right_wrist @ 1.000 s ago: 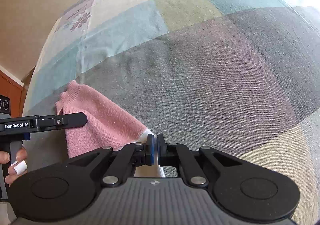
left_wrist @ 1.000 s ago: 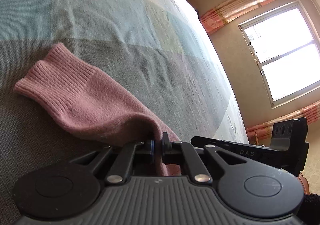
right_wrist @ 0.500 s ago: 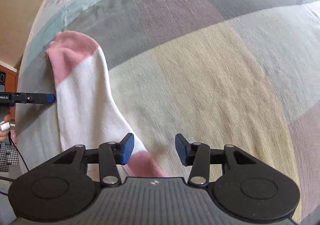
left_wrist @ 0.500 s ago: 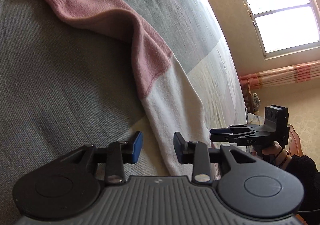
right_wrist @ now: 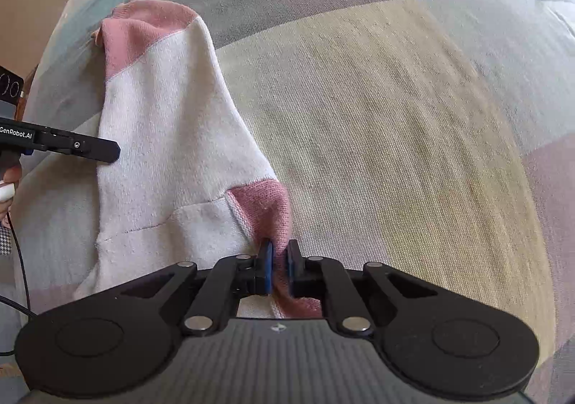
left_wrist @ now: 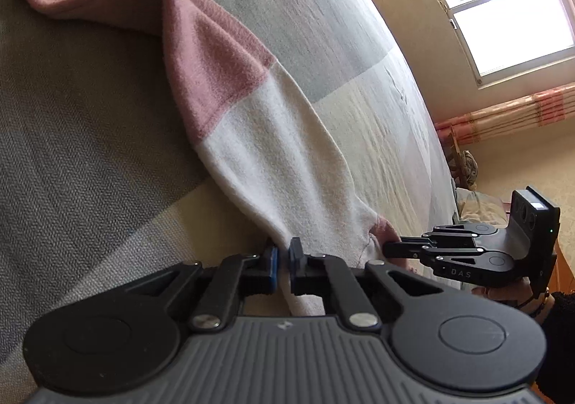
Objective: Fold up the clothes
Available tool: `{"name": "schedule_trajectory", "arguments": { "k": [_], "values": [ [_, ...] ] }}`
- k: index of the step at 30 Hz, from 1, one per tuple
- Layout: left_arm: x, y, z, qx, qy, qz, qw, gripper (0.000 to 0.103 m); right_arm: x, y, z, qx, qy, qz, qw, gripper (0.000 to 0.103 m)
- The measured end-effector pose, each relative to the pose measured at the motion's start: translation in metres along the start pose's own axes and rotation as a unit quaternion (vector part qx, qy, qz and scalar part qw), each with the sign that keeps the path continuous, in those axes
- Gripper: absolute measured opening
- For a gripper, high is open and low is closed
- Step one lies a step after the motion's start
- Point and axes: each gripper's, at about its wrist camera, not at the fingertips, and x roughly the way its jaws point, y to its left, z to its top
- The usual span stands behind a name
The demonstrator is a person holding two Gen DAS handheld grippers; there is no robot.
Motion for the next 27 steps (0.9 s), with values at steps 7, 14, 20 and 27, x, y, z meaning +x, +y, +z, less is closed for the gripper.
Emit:
{"name": "schedule_trajectory", "arguments": {
  "k": [7,14,20,27],
  "values": [
    [0.011,-0.016,0.011,0.047,0.007,0.009,0.9988,0.005,-0.015,-0.006,-0.002,0.046,-0.044,-0.052,0.997,0.01],
    [-0.019,-0.019,-0.016,0.109,0.056,0.055,0.991,0.018,-0.046,-0.007,-0.037,0.138,-0.127,-0.037,0.982,0.031],
    [-0.042,-0.042,-0.051,0.187,0.11,0.079,0.9729,0.027,-0.091,0.018,-0.113,0.213,-0.16,-0.065,0.962,0.047],
    [-0.046,-0.084,-0.099,0.283,0.163,0.085,0.9414,0.033,-0.118,0.06,-0.251,0.368,-0.152,-0.089,0.913,0.049]
  ]
}}
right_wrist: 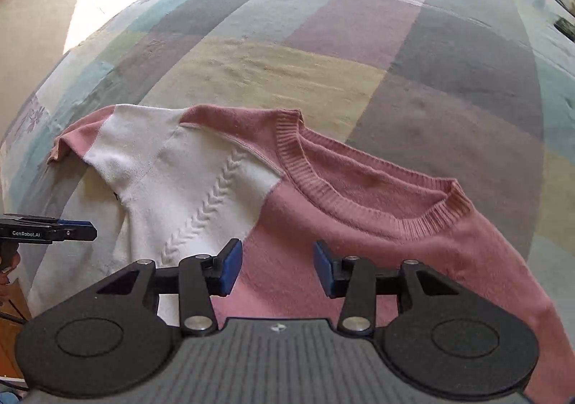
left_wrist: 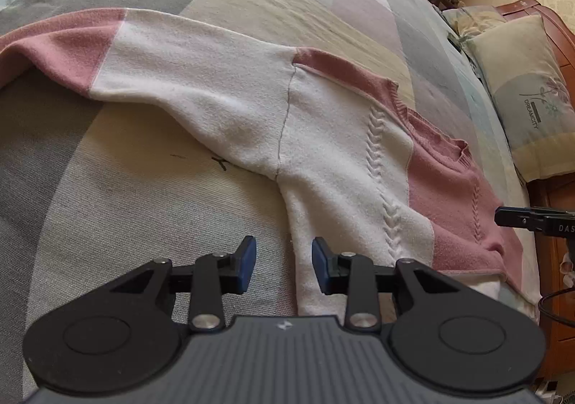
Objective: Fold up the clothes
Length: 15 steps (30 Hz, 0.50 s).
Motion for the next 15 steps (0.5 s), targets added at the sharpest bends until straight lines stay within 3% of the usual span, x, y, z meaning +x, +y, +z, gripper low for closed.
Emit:
{"name": "schedule_trajectory", "arguments": {
  "k": [6,12,15],
  "values": [
    [0.013,-0.041,-0.014,0.092,0.045,0.015,0.9946,0.035,-0.038,-0.033,-0.094,0.105,-0.007,-0.034,0.994,0.049],
    [0.016,-0.049,-0.048,0.086,0.088,0.035,0.9918,0.035,-0.055,-0.048,-0.164,0.207,-0.011,-0.047,0.977,0.051],
    [0.014,-0.056,-0.059,0.097,0.096,0.046,0.9896,0.04,-0.053,-0.04,-0.192,0.231,0.002,-0.03,0.973,0.051]
  ]
}}
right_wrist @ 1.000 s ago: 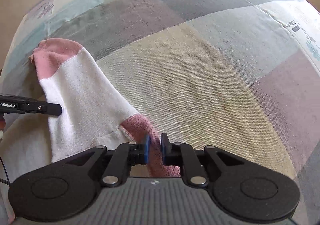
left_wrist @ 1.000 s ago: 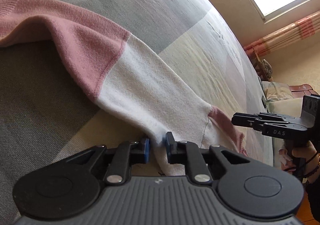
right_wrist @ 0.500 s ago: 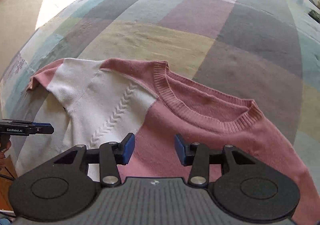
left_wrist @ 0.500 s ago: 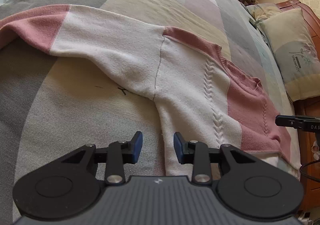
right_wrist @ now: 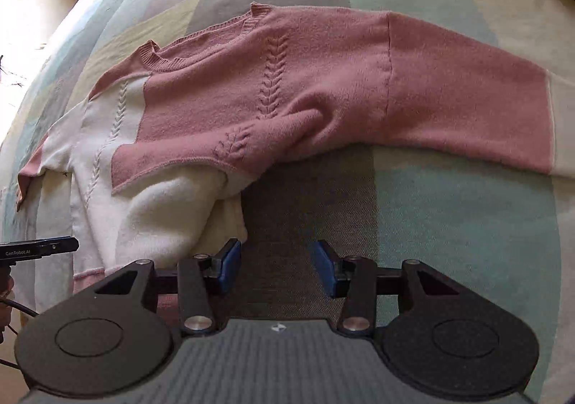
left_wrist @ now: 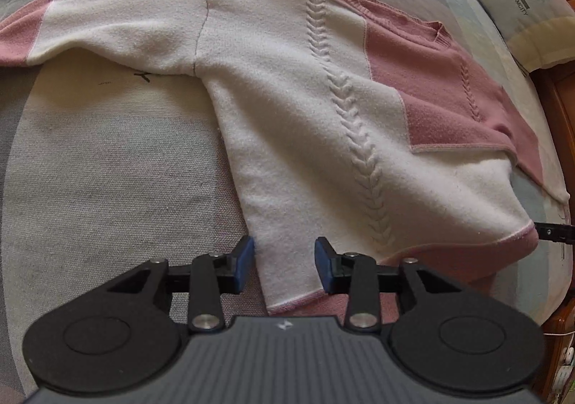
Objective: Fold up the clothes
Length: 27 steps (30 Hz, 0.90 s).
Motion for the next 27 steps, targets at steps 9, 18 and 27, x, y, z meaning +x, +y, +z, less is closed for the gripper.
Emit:
{"name": "schedule_trajectory", "arguments": {
  "k": [9,18,27],
  "values": [
    [-0.012,-0.005,-0.008,0.011,0.006,0.016,0.9998,0.046,0.044,0.064,-0.042,-0.111,0.058,0.035,0.991,0.051],
    [-0.029,0.012,-0.015,0.001,-0.019,0.042,0.999,0.047,0.029,0.12,-0.008,-0.151,-0.015,0.127,0.98,0.052],
    [-0.041,0.041,-0.009,-0.048,-0.047,0.068,0.9954,0.047,0.051,0.163,0.044,-0.113,-0.064,0.177,0.976,0.057]
  ]
}}
